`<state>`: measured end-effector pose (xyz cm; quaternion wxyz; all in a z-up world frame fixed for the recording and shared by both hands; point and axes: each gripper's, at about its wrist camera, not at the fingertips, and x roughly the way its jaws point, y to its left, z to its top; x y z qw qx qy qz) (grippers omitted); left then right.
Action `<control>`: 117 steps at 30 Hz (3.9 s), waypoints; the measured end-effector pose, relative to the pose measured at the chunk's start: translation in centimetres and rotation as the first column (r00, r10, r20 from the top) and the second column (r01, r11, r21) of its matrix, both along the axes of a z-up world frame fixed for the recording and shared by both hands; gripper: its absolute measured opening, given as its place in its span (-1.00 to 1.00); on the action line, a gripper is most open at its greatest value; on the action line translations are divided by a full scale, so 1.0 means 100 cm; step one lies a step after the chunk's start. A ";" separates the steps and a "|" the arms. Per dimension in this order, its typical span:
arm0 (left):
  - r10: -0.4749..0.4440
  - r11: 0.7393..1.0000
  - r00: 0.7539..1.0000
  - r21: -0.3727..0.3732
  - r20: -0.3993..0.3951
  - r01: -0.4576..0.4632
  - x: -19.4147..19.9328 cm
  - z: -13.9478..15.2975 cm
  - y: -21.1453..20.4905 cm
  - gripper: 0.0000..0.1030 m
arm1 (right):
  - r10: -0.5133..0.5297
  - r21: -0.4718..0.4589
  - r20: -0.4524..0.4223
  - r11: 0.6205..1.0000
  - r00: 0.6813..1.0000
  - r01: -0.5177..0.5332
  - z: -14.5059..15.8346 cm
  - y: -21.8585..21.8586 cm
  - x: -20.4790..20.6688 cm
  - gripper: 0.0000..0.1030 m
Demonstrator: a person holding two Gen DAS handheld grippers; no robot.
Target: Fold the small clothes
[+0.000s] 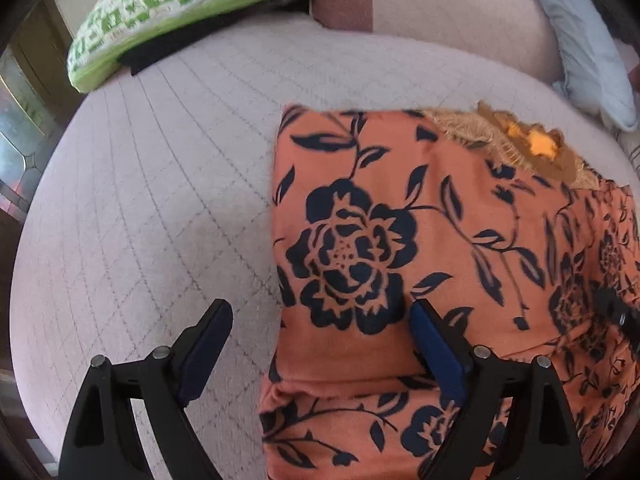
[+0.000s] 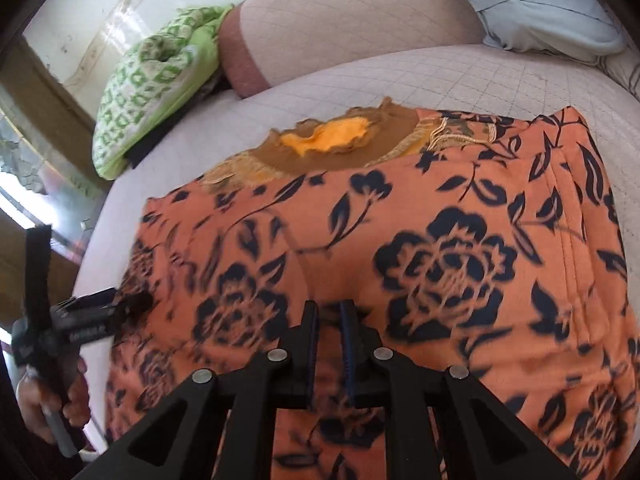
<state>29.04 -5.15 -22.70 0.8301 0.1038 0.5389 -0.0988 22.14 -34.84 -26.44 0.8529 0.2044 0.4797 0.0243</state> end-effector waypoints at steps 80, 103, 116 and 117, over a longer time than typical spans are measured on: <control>-0.082 0.920 0.989 -0.391 -0.122 0.028 -0.281 -0.005 0.138 -0.87 | -0.321 0.078 -0.262 0.933 0.910 0.352 -0.016 -0.089 -0.300 -0.81; -0.061 0.956 0.956 -0.292 -0.287 -0.027 -0.291 -0.059 0.126 0.21 | -0.288 0.063 -0.360 0.942 0.888 0.331 -0.046 -0.061 -0.302 -0.74; -0.084 0.954 0.961 -0.301 -0.265 0.000 -0.301 -0.067 0.129 -0.42 | -0.344 0.070 -0.408 0.912 0.846 0.404 -0.077 -0.071 -0.305 -0.33; -0.083 0.953 0.960 -0.303 -0.268 -0.002 -0.302 -0.067 0.128 -0.42 | -0.340 0.072 -0.392 0.915 0.855 0.397 -0.074 -0.070 -0.306 -0.33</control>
